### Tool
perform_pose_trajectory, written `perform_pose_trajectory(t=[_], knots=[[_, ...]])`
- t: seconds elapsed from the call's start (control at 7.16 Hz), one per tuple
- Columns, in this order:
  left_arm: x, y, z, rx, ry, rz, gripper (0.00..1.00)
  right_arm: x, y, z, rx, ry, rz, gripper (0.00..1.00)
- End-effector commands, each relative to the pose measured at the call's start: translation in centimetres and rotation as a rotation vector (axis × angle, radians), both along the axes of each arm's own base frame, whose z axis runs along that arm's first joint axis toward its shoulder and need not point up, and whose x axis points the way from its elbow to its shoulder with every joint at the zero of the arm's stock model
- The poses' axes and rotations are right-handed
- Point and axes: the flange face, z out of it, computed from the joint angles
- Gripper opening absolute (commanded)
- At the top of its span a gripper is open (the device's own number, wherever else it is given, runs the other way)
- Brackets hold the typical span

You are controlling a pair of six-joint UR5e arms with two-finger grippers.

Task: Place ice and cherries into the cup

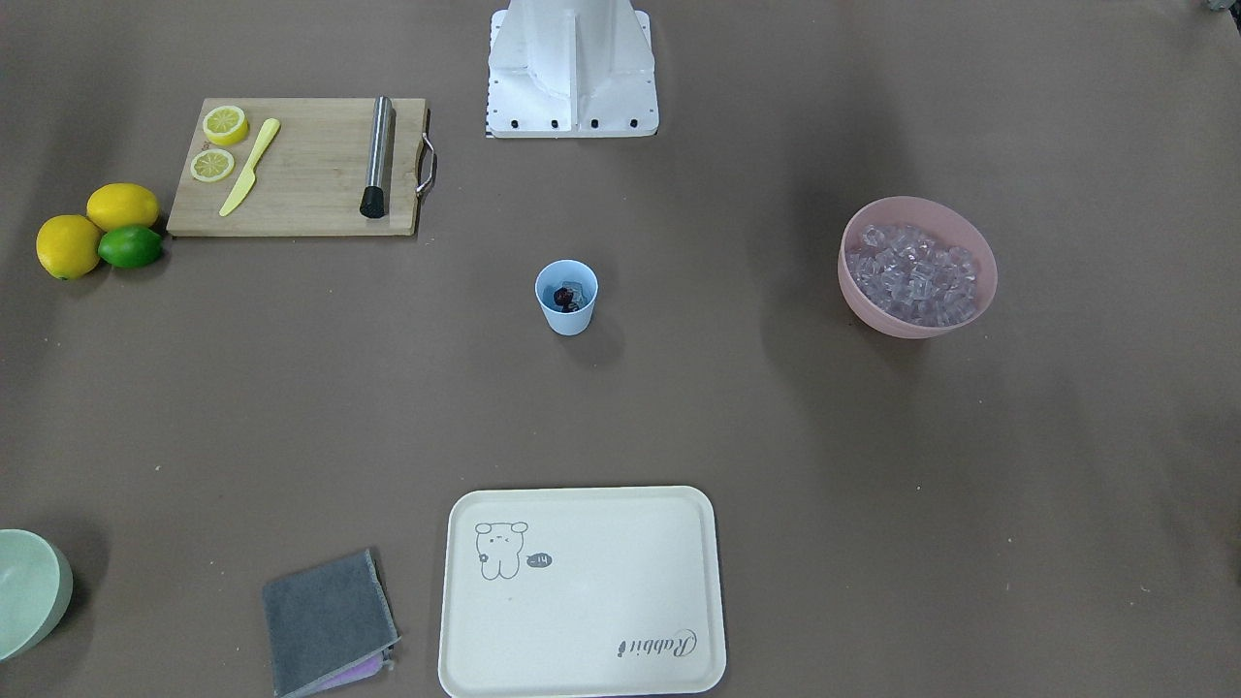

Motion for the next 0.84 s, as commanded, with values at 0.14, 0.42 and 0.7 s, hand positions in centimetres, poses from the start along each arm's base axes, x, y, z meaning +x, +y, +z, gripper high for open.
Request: perform_pose_trajectory(t=[0.14, 0.42, 0.7], knots=[[0.1, -0.5, -0.5, 0.011, -0.003, 0.002, 0.98, -0.1, -0.2, -0.4, 0.009, 0.003, -0.002, 1.0], [0.1, 0.0, -1.3, 0.023, 0.0, 0.002, 0.98, -0.2, -0.3, -0.1, 0.0, -0.005, -0.001, 1.0], [0.5, -0.5, -0.8, 0.014, 0.0, 0.01, 0.98, -0.3, -0.3, 0.4, -0.006, -0.008, -0.005, 1.0]])
